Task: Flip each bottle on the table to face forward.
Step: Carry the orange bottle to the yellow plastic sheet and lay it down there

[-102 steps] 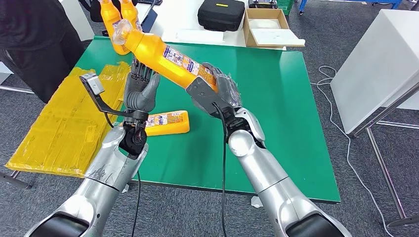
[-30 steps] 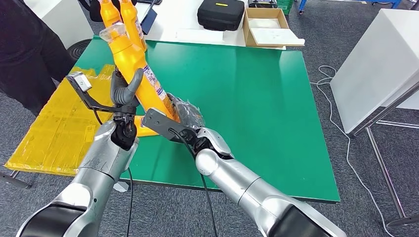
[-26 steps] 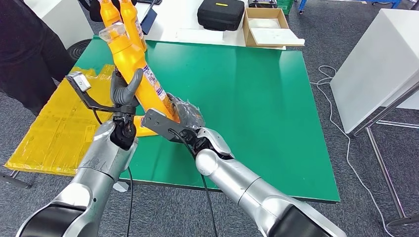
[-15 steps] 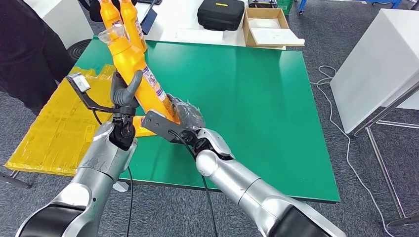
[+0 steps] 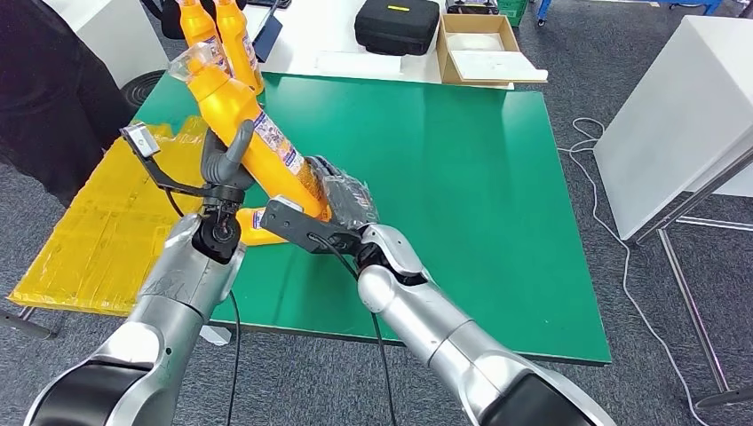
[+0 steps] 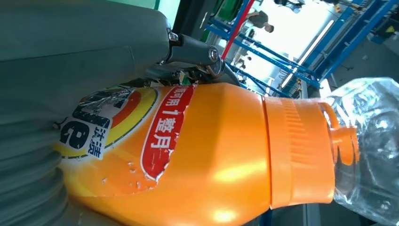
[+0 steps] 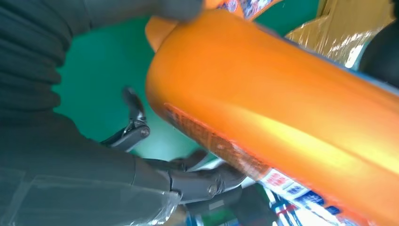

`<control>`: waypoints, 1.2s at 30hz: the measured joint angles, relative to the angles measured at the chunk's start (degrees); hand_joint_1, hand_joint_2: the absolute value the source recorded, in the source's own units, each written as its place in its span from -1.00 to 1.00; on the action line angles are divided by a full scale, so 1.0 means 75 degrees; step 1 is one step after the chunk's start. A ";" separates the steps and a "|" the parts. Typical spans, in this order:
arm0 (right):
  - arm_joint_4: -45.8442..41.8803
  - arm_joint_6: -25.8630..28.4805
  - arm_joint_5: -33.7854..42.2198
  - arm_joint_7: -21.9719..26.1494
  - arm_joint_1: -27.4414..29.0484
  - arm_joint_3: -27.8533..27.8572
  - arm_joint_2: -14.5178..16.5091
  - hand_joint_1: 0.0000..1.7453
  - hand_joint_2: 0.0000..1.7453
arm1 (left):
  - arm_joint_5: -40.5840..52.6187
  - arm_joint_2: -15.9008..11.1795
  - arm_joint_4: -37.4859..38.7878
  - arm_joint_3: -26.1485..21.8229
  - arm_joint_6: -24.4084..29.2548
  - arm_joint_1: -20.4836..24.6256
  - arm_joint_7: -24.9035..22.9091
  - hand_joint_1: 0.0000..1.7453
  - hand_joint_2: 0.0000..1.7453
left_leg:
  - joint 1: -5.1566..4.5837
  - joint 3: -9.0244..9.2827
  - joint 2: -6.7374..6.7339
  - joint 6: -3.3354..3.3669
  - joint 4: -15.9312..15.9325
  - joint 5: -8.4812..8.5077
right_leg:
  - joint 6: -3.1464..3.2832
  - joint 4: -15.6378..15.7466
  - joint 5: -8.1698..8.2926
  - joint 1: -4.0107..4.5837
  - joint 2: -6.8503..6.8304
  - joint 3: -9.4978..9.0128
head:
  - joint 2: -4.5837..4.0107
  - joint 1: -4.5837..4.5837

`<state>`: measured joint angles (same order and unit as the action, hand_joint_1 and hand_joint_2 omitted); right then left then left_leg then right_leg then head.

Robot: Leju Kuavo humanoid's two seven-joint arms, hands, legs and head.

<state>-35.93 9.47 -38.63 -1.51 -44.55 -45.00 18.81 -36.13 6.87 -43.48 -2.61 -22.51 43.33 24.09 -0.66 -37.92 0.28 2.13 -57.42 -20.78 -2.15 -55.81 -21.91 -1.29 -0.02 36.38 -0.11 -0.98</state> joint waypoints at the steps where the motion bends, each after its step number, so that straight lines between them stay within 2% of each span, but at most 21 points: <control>1: -0.0163 -0.0059 -0.0299 -0.0041 0.0062 0.0173 -0.0058 -1.00 -0.50 | -0.0118 -0.0051 -0.0001 -0.0063 -0.0033 0.0004 -0.0053 1.00 1.00 | 0.0000 0.0000 0.0001 0.0000 0.0000 0.0000 | 0.0000 0.0000 0.0000 0.0000 0.0000 0.0000 | 0.0000 -0.0001; 2: -0.0391 -0.0188 -0.0586 -0.0066 0.0137 0.0393 -0.0152 -1.00 -1.00 | -0.0214 -0.0112 -0.0002 -0.0141 -0.0072 0.0005 -0.0111 1.00 1.00 | 0.0000 -0.0001 0.0002 0.0000 0.0000 0.0000 | 0.0000 0.0000 0.0000 0.0000 -0.0001 0.0000 | 0.0000 0.0000; 5: -0.1245 -0.0797 -0.1022 0.0024 0.0393 0.1235 -0.0580 -1.00 -1.00 | -0.0314 -0.0356 -0.0014 -0.0428 -0.0125 0.0008 -0.0254 1.00 1.00 | -0.0001 0.0000 0.0004 0.0000 0.0000 0.0000 | 0.0000 0.0001 0.0001 -0.0001 -0.0002 -0.0001 | 0.0000 0.0001; 9: -0.2516 -0.1499 -0.1002 0.0216 0.0825 0.2378 -0.1321 -1.00 -1.00 | -0.0296 -0.0641 -0.0022 -0.0796 -0.0058 0.0097 -0.0574 1.00 1.00 | -0.0003 -0.0002 0.0027 0.0002 -0.0004 0.0002 | -0.0002 0.0004 0.0002 -0.0002 -0.0021 -0.0004 | 0.0000 0.0001; 13: -0.3606 -0.1735 -0.0824 0.0336 0.1421 0.3112 -0.2062 -1.00 -1.00 | -0.0362 -0.0734 -0.0010 -0.0985 -0.0066 0.0174 -0.0835 1.00 1.00 | -0.0009 -0.0003 0.0044 0.0004 -0.0005 0.0002 | -0.0005 0.0005 0.0002 -0.0007 -0.0039 -0.0015 | 0.0000 0.0001; 16: -0.4276 -0.1634 -0.0647 0.0397 0.2017 0.3317 -0.2532 -1.00 -1.00 | -0.0484 -0.0769 0.0060 -0.1019 -0.0110 0.0203 -0.0888 1.00 1.00 | -0.0013 -0.0005 0.0042 0.0005 -0.0005 0.0001 | -0.0006 0.0006 0.0002 -0.0011 -0.0037 -0.0012 | 0.0000 0.0000; 20: -0.5194 -0.1374 -0.0515 0.0378 0.2810 0.3370 -0.3060 -1.00 -1.00 | -0.0272 -0.0866 0.0194 -0.1017 0.0200 0.0362 -0.0789 1.00 1.00 | -0.0012 -0.0013 0.0039 0.0005 -0.0004 -0.0001 | -0.0007 0.0007 0.0002 -0.0009 -0.0035 -0.0003 | 0.0000 0.0000; 27: -0.6065 -0.1329 -0.0475 0.0312 0.3385 0.3467 -0.3500 -1.00 -1.00 | -0.0044 -0.0981 0.0324 -0.1013 0.0422 0.0643 -0.0682 1.00 1.00 | -0.0008 -0.0010 0.0016 0.0003 -0.0002 0.0000 | -0.0006 0.0006 0.0003 -0.0004 -0.0020 0.0004 | 0.0000 -0.0002; 29: -0.6216 -0.1305 -0.0483 0.0264 0.3486 0.3487 -0.3565 -1.00 -1.00 | 0.0568 -0.1002 0.0321 -0.0954 0.0994 0.0675 -0.0308 1.00 1.00 | -0.0007 -0.0008 0.0017 0.0002 -0.0002 0.0001 | -0.0006 0.0005 0.0003 -0.0003 -0.0020 0.0003 | 0.0000 0.0000; 30: -0.6319 -0.1281 -0.0496 0.0227 0.3585 0.3505 -0.3599 -1.00 -1.00 | 0.1191 -0.1024 0.0293 -0.0886 0.1561 0.0702 -0.0020 1.00 1.00 | -0.0006 -0.0008 0.0018 0.0002 -0.0002 0.0002 | -0.0006 0.0005 0.0003 -0.0002 -0.0020 0.0003 | 0.0000 0.0001; 33: -0.6737 -0.1209 -0.0539 0.0127 0.4059 0.3613 -0.3740 -1.00 -1.00 | 0.4121 -0.1104 -0.0052 -0.0562 0.3946 0.0816 0.0589 1.00 1.00 | -0.0006 -0.0015 0.0026 0.0003 -0.0003 0.0002 | -0.0007 0.0004 0.0003 -0.0002 -0.0024 0.0003 | 0.0000 -0.0001; 36: -0.7096 -0.1203 -0.0481 0.0126 0.4531 0.3717 -0.3891 -1.00 -1.00 | 0.7303 -0.1169 -0.0540 -0.0131 0.6137 0.0894 0.0543 1.00 1.00 | -0.0011 -0.0021 0.0037 0.0005 -0.0003 0.0000 | -0.0008 0.0005 0.0001 -0.0008 -0.0030 0.0002 | 0.0000 -0.0002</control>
<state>-89.14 0.45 -42.24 -0.57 -10.57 -17.12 -10.37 18.65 -1.90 -47.53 -3.59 23.52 50.03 28.16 -0.74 -38.07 0.56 2.17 -57.44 -20.77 -2.20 -55.77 -21.90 -1.35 -0.25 36.39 -0.11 -1.00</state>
